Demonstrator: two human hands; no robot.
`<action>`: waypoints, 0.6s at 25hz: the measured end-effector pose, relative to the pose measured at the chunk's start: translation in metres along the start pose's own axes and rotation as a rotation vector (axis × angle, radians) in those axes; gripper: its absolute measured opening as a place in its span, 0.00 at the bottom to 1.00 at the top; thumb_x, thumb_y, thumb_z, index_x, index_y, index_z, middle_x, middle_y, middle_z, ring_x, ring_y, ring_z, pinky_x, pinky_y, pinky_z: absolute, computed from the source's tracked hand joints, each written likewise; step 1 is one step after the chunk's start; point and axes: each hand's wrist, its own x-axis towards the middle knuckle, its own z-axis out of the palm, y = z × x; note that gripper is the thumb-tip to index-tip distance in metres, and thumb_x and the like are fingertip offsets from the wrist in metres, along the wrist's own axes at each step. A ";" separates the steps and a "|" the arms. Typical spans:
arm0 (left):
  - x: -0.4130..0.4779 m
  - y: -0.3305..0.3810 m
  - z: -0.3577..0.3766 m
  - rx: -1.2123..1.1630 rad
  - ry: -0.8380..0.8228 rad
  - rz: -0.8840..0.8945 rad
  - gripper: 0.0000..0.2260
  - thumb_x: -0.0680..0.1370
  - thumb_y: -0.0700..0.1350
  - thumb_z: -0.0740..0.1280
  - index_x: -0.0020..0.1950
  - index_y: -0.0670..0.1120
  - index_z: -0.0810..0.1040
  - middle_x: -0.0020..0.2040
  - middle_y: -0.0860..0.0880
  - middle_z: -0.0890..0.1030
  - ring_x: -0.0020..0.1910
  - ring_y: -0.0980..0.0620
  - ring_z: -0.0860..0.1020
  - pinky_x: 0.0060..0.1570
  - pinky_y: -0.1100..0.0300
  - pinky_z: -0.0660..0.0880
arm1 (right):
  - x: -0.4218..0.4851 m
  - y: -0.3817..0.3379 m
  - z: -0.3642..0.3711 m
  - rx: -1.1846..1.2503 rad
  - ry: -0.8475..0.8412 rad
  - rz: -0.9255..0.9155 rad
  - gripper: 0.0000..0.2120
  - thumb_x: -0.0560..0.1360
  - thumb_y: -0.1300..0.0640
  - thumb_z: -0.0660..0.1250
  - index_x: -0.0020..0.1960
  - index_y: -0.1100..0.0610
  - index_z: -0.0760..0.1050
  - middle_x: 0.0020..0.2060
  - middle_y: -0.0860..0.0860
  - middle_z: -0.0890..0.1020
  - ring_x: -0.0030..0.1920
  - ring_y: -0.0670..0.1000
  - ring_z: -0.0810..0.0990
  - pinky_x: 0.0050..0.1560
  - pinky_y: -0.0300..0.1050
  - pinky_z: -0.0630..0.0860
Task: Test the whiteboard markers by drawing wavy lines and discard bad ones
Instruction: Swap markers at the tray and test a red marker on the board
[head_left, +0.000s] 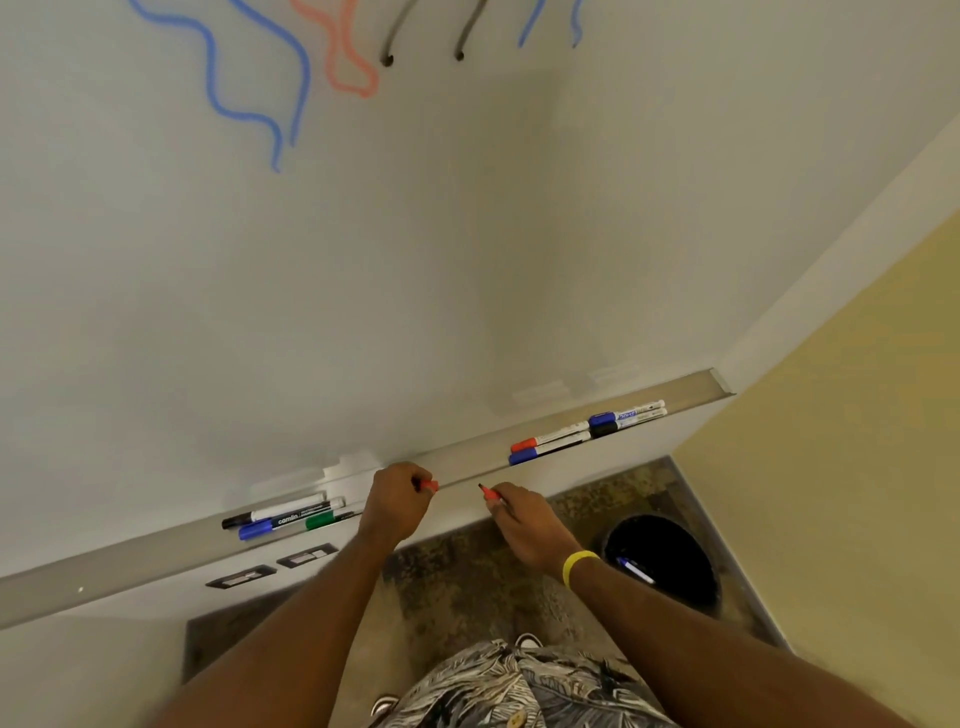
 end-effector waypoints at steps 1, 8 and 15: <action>0.005 0.000 0.003 0.008 0.000 0.006 0.05 0.76 0.41 0.71 0.51 0.42 0.84 0.47 0.47 0.82 0.42 0.55 0.77 0.48 0.64 0.71 | 0.001 -0.001 -0.002 0.017 0.017 0.001 0.12 0.83 0.51 0.57 0.56 0.56 0.75 0.45 0.53 0.81 0.43 0.50 0.77 0.47 0.45 0.75; 0.025 -0.010 0.016 0.163 -0.030 0.040 0.03 0.76 0.46 0.70 0.47 0.49 0.84 0.45 0.52 0.82 0.43 0.54 0.78 0.44 0.60 0.73 | 0.004 -0.007 -0.013 0.147 0.086 0.019 0.11 0.82 0.51 0.60 0.58 0.55 0.76 0.44 0.51 0.81 0.42 0.46 0.77 0.44 0.34 0.72; 0.021 -0.006 0.014 0.238 -0.030 0.114 0.04 0.78 0.45 0.67 0.48 0.49 0.82 0.48 0.50 0.81 0.45 0.52 0.78 0.45 0.60 0.72 | 0.002 -0.007 -0.017 0.174 0.105 0.030 0.11 0.82 0.51 0.61 0.58 0.55 0.76 0.44 0.50 0.81 0.42 0.45 0.77 0.45 0.35 0.72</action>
